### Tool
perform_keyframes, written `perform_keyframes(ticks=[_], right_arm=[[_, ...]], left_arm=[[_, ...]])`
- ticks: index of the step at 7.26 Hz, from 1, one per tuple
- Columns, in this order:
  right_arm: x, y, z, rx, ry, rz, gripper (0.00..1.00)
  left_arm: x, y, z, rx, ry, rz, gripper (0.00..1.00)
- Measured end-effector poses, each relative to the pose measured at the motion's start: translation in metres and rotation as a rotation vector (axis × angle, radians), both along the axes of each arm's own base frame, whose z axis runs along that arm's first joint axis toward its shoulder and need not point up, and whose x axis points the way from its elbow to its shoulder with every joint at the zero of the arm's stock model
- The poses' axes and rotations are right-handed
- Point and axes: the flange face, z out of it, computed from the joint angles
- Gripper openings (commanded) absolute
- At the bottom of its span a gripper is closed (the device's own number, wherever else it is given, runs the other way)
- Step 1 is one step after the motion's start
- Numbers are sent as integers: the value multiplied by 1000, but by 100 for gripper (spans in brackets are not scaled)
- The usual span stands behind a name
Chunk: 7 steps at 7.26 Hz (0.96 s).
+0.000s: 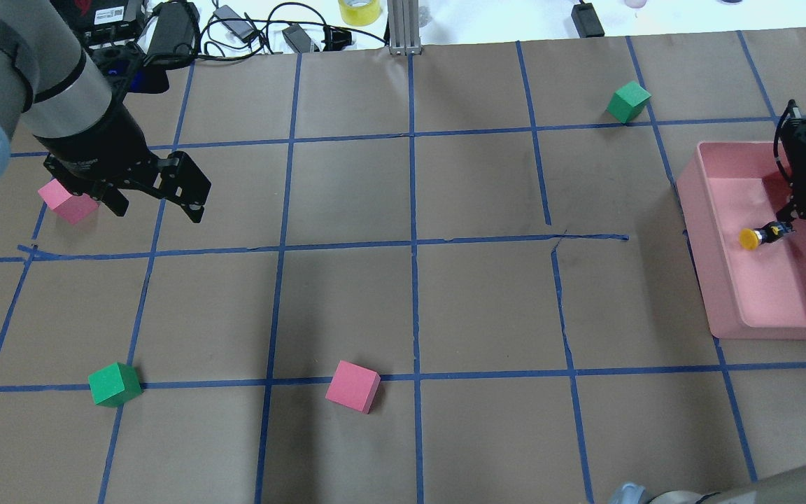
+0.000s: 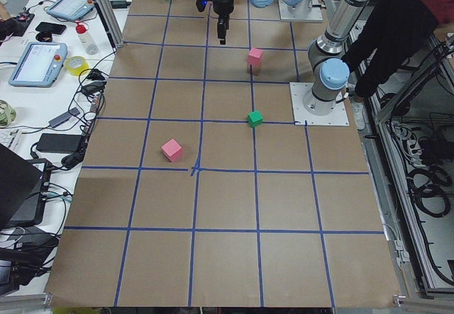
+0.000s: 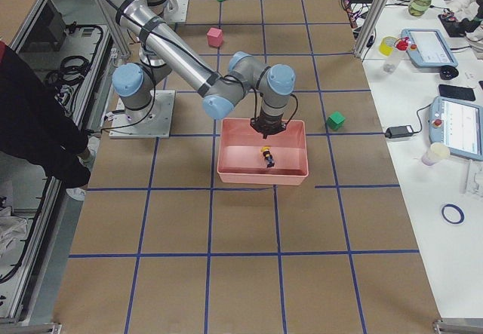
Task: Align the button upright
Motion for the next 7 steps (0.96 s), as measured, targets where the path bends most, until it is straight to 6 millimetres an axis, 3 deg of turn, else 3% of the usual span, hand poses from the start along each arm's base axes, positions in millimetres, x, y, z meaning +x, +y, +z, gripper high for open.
perform_keyframes(ticks=[1, 2, 7], right_arm=[[3, -1, 3, 0, 0, -4, 67], [4, -1, 0, 4, -4, -5, 100], [18, 8, -41, 33, -97, -13, 100]], left_arm=[[0, -1, 0, -4, 0, 1, 100], [0, -2, 0, -8, -1, 0, 100], [2, -14, 5, -29, -8, 2, 100]])
